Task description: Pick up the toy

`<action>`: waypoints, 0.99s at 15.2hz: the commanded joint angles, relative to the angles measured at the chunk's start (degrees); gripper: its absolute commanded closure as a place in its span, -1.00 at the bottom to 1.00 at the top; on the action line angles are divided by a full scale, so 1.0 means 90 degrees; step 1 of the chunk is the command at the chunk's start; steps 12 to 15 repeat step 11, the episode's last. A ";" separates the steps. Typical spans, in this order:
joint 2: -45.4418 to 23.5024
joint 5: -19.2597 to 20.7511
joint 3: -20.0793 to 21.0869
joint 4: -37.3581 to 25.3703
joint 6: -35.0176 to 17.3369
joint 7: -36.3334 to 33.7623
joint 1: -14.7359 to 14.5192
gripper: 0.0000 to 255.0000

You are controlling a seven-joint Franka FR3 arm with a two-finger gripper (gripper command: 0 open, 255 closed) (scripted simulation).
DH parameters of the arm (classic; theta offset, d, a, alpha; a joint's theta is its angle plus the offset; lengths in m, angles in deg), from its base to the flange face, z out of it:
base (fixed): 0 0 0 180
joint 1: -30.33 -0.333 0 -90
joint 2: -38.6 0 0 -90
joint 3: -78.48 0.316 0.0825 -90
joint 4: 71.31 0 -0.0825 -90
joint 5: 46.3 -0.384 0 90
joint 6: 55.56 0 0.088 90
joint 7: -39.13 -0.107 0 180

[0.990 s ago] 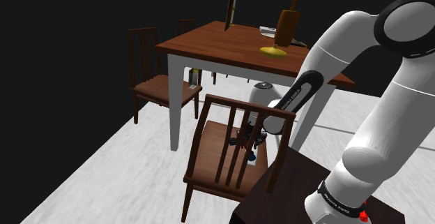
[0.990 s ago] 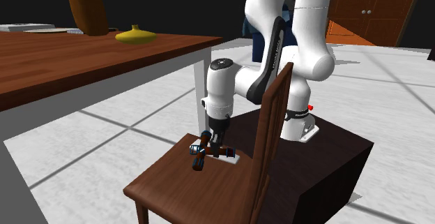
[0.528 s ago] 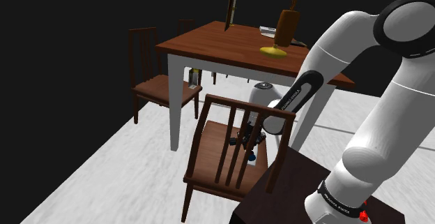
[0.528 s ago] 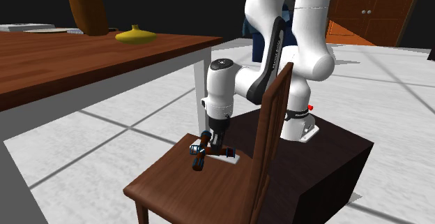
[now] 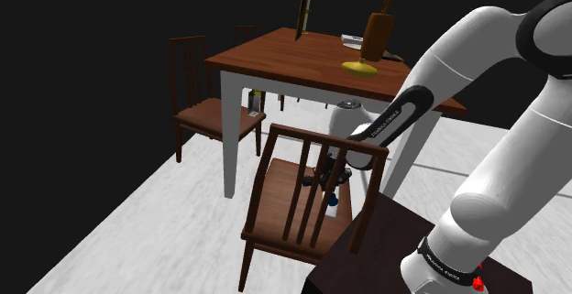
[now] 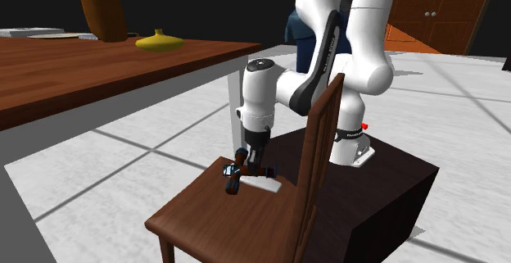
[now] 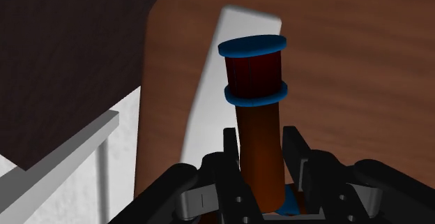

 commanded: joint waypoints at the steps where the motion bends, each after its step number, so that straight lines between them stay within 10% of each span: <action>1: 0.0247 -0.0201 0.0005 0.0006 0.0232 0.0157 -0.0040 1.00; 15: 0.1120 -0.0666 -0.0062 -0.0069 0.1155 0.0539 -0.0206 1.00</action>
